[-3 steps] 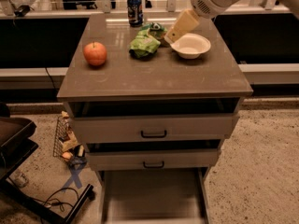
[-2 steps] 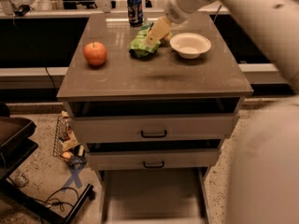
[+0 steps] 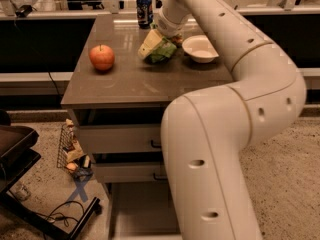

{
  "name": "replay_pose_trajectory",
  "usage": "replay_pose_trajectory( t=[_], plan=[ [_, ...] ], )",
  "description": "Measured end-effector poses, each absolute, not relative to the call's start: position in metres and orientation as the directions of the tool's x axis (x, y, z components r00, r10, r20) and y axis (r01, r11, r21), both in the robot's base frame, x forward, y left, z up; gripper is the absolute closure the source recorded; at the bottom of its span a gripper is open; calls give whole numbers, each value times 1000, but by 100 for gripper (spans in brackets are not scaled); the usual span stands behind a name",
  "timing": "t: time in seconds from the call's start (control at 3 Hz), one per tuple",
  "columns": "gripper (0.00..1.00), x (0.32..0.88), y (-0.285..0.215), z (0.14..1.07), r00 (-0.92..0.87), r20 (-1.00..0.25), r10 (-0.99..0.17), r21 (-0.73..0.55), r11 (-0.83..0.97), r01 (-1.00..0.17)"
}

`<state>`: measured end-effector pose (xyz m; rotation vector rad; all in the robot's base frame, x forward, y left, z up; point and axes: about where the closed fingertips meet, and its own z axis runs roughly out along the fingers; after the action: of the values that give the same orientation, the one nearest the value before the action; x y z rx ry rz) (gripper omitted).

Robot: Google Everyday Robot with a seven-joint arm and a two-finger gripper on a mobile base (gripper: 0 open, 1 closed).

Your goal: Place green rice chip bag into bottom drawer

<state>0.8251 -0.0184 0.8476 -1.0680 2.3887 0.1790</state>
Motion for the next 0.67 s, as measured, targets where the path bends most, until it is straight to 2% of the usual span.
replay_pose_trajectory(
  t=[0.33,0.67],
  plan=[
    [0,836,-22,866,-582,-531,-616,-88,723,-685],
    [0,836,-21,864,-576,-530,-623,-90,716,-692]
  ],
)
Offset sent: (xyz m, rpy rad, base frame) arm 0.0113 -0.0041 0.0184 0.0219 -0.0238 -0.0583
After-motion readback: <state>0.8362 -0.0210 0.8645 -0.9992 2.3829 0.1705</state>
